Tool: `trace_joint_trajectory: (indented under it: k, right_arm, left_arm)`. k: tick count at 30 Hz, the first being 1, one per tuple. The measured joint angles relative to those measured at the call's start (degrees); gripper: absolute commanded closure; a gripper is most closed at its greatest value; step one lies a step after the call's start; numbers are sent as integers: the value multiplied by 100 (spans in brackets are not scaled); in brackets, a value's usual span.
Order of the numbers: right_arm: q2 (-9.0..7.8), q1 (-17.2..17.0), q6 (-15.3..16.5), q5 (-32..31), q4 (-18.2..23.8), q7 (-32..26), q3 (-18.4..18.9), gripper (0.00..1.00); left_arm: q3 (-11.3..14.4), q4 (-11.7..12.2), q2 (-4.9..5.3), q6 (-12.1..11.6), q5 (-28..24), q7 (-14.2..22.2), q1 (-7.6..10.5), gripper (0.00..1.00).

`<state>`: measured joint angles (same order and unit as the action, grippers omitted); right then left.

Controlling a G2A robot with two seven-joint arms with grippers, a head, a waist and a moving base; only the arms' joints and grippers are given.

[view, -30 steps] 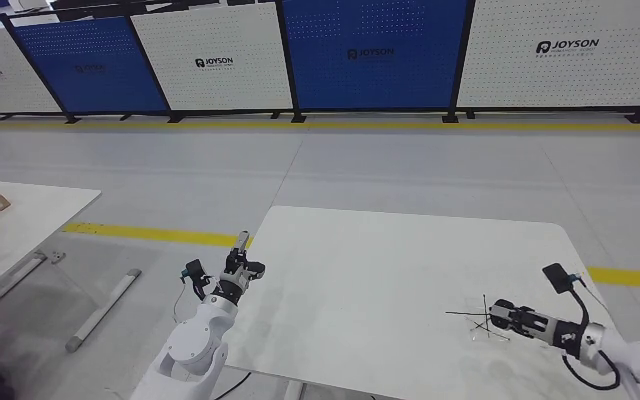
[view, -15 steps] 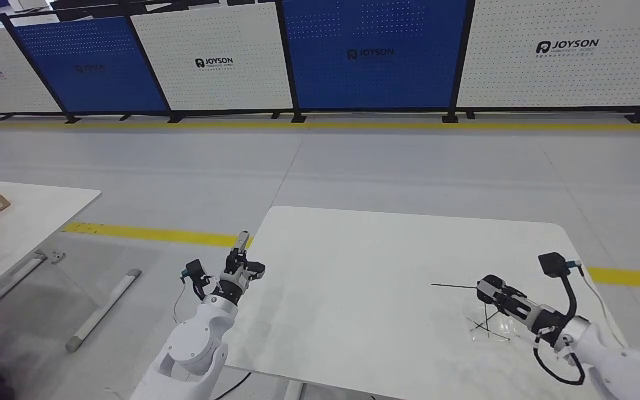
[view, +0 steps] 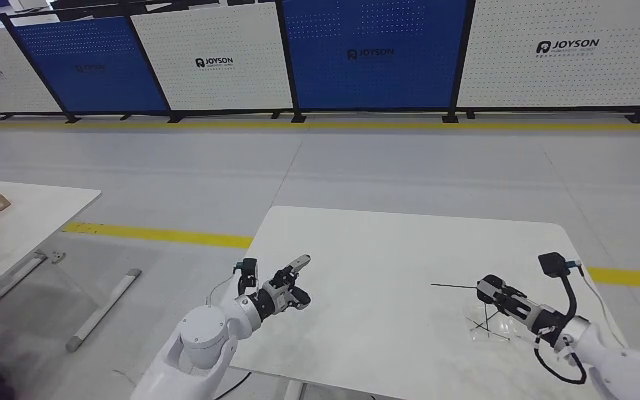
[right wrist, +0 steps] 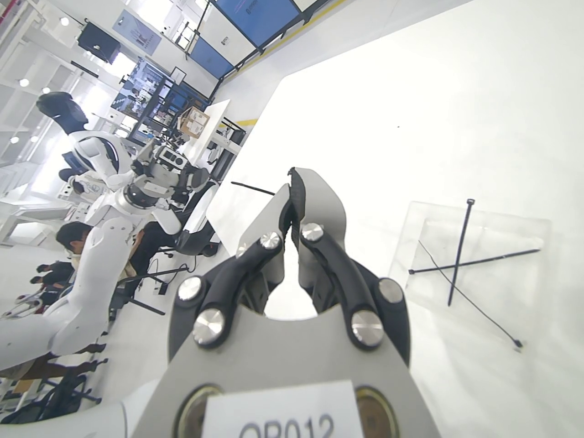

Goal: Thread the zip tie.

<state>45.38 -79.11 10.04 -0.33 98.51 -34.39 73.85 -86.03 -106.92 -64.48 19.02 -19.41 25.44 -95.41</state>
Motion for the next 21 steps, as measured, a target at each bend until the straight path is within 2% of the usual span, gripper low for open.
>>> trace_joint_trajectory:
  k: [2, 8, 10, 12, 14, 17, 19, 21]
  right_arm:
    - [0, 0, 0, 0, 0, 0, 0, 100]
    - [5, -6, 12, -9, 11, 49, 11, 100]
    - [11, -9, 81, -300, 139, 276, 45, 100]
    - [20, -31, 243, -815, 345, 520, 7, 100]
    - [43, -8, 443, -1402, 517, 782, -93, 100]
    - [90, 119, 571, -2219, 697, 950, -344, 100]
    - [131, 233, 585, -2615, 784, 806, -594, 100]
    - [148, 282, 664, -2588, 804, 580, -722, 100]
  left_arm:
    - [89, 39, -5, 27, 79, -187, 21, 0]
    - [70, 33, -4, 16, 61, -184, 15, 0]
    - [77, 43, -7, 17, 29, -157, 19, 0]
    - [52, 98, -16, 40, -258, -27, 49, 0]
    - [51, 180, -17, 47, -859, 300, 99, 0]
    - [152, 277, 29, 47, -1571, 784, 207, 0]
    - [328, 319, 78, 46, -1819, 853, 302, 0]
    - [480, 392, 118, 46, -1738, 672, 402, 0]
